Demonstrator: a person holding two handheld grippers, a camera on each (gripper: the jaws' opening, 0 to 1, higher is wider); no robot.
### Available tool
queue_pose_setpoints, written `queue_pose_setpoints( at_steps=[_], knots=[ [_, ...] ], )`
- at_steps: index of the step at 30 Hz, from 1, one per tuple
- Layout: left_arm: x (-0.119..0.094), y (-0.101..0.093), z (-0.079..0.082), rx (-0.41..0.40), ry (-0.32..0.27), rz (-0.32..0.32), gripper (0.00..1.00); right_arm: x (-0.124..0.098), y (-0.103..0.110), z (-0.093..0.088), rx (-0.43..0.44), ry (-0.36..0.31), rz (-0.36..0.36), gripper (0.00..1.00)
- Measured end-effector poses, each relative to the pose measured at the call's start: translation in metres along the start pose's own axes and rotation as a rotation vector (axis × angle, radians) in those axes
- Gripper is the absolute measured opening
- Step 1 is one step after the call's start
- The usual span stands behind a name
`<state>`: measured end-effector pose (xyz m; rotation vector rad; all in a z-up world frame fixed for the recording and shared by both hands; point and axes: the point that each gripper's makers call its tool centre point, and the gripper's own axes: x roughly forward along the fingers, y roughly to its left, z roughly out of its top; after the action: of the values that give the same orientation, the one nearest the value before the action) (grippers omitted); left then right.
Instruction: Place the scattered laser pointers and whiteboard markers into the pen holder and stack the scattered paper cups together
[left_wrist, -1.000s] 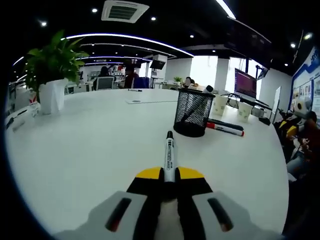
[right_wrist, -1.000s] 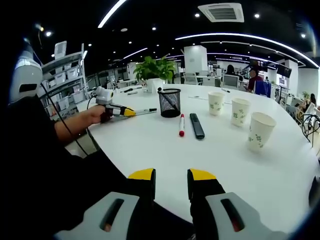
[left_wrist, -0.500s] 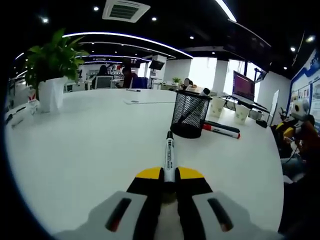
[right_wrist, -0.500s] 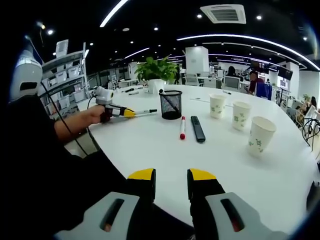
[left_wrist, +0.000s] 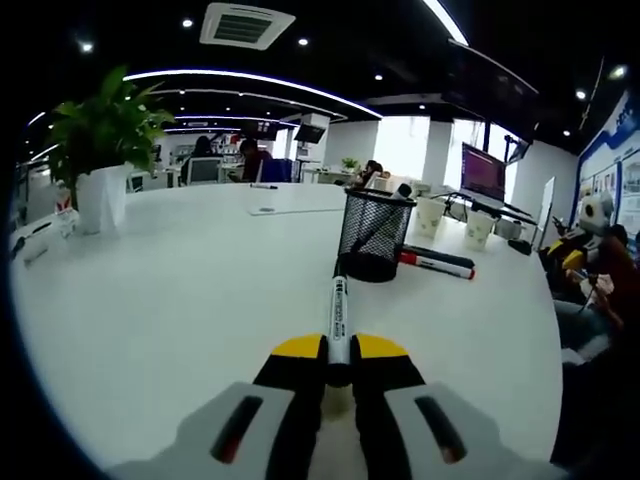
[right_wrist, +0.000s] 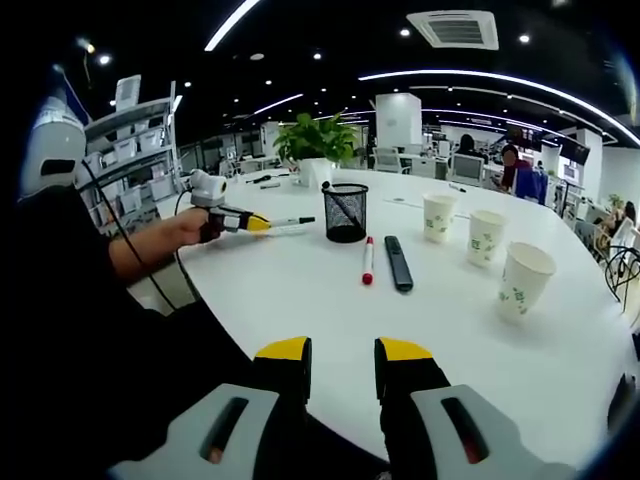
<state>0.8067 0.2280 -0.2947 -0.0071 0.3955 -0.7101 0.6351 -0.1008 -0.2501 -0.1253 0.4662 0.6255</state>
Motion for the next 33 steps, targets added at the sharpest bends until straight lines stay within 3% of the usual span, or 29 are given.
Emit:
queue_pose_setpoints(
  at_steps=[33],
  knots=[
    [-0.013, -0.017, 0.021, 0.038, 0.004, -0.017, 0.12, -0.001, 0.002, 0.001, -0.004, -0.001, 0.015, 0.29]
  ],
)
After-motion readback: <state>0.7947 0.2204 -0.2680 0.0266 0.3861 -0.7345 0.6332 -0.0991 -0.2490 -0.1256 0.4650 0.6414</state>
